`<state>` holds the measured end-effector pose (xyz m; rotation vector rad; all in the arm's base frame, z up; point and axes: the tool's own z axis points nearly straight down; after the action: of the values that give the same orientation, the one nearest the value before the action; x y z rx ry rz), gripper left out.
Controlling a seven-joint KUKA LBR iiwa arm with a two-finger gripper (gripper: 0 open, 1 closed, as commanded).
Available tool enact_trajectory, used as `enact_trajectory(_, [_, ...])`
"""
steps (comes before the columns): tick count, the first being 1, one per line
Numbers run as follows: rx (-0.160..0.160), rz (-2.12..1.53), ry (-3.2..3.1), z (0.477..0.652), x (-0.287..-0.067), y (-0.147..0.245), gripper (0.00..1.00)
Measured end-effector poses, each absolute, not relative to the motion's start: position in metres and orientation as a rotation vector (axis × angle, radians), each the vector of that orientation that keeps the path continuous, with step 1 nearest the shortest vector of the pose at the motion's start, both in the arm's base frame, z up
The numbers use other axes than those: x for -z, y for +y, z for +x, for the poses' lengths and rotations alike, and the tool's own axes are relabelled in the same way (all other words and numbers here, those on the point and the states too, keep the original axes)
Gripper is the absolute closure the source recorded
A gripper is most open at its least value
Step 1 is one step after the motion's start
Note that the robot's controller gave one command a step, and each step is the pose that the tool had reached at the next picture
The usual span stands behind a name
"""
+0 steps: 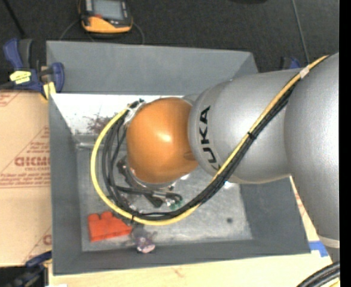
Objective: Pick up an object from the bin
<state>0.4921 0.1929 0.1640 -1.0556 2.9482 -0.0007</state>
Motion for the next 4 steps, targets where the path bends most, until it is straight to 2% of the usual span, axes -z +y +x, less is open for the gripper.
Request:
enact_trajectory(1, [-0.002,-0.993,2.981,0.491,-0.146,0.203,1.0])
enact_trajectory(2, [-0.002,-0.991,2.981,0.491,-0.146,0.203,0.0])
enact_trajectory(3, [-0.002,-1.003,2.981,0.491,-0.073,0.202,0.0])
enact_trajectory(4, [-0.003,-0.999,2.976,0.492,-0.077,0.203,1.0])
